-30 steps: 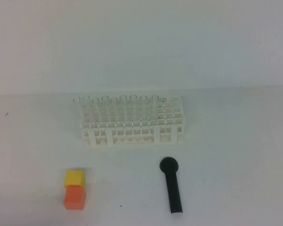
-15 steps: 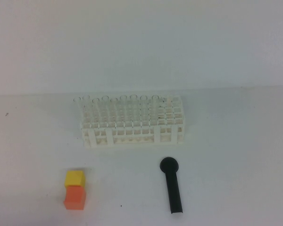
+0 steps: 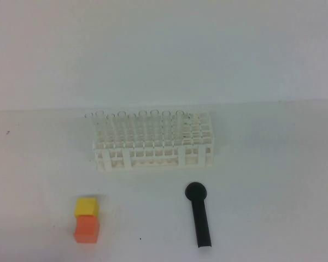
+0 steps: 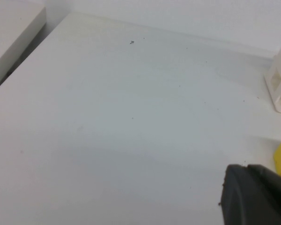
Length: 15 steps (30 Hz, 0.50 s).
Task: Place the test tubes
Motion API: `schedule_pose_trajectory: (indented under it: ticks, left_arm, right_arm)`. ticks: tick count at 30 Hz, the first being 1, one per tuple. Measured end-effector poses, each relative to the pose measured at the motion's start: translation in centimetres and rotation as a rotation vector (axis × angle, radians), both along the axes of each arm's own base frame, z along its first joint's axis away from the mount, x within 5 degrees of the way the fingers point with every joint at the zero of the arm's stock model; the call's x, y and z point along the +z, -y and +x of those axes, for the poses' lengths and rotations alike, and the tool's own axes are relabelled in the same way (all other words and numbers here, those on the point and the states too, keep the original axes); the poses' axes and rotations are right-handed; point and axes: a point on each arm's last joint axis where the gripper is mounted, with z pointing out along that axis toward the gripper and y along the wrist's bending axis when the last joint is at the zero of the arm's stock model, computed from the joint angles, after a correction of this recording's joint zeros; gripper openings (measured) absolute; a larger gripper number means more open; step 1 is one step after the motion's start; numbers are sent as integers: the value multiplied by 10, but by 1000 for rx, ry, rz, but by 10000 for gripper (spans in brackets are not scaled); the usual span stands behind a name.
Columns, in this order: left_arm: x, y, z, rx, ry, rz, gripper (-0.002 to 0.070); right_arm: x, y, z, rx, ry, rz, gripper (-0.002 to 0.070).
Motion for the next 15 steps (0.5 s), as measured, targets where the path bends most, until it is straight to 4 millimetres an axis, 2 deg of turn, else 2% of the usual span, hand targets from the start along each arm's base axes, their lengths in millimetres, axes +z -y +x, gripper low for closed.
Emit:
schedule_pose_trajectory:
  ticks: [2,9,12,15]
  left_arm:
    - [0,0,0,0,-3,0,-1]
    - [0,0,0,0,-5,0,-1]
    - [0,0,0,0,-5,0,-1]
    - [0,0,0,0,-5,0,-1]
  right_arm:
    - [-20,5,-11,-24,23,12,-1]
    - [-108,14,-70,-111,97,15,-1]
    - [-137,18,-84,-171,82,4,-1]
    - [-157,20,-90,-212,58,5,-1]
